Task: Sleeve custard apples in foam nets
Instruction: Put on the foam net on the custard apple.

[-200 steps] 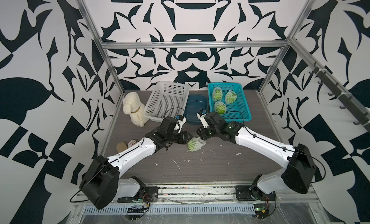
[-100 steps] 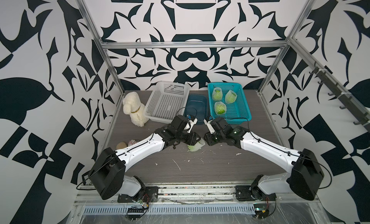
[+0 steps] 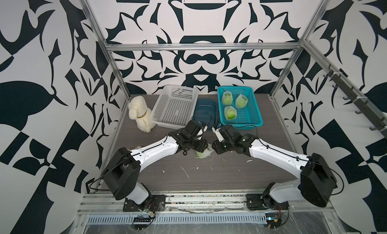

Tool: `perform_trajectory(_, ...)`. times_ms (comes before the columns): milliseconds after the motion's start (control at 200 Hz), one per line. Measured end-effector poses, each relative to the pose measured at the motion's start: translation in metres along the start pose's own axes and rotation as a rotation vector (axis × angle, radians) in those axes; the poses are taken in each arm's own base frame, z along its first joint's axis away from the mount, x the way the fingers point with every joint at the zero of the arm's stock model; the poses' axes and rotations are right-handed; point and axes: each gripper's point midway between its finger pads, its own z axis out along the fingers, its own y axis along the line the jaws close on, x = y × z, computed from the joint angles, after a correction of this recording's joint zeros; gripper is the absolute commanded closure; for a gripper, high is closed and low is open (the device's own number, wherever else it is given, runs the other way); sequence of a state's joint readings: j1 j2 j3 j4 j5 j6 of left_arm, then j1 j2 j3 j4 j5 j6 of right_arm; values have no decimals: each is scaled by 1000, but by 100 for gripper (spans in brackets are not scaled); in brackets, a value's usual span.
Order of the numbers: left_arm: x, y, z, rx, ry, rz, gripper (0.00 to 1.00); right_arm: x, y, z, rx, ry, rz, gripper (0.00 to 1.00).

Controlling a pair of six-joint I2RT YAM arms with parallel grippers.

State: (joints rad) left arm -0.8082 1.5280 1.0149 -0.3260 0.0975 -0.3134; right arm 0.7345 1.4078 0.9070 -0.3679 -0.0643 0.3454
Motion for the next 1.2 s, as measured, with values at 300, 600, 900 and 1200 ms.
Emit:
perform_trajectory(300,24,24,5,-86,37,-29,51,2,4,20,-27,22,12,61)
perform_trajectory(600,39,59,0,-154,36,-117,51,-8,14,24,-76,-5,20,60)
perform_trajectory(900,31,64,-2,-156,-4,-167,46,-15,21,23,-104,-28,-8,23)
perform_trajectory(1200,14,74,-17,-153,-65,-234,45,-20,47,-4,-120,-105,-161,2)
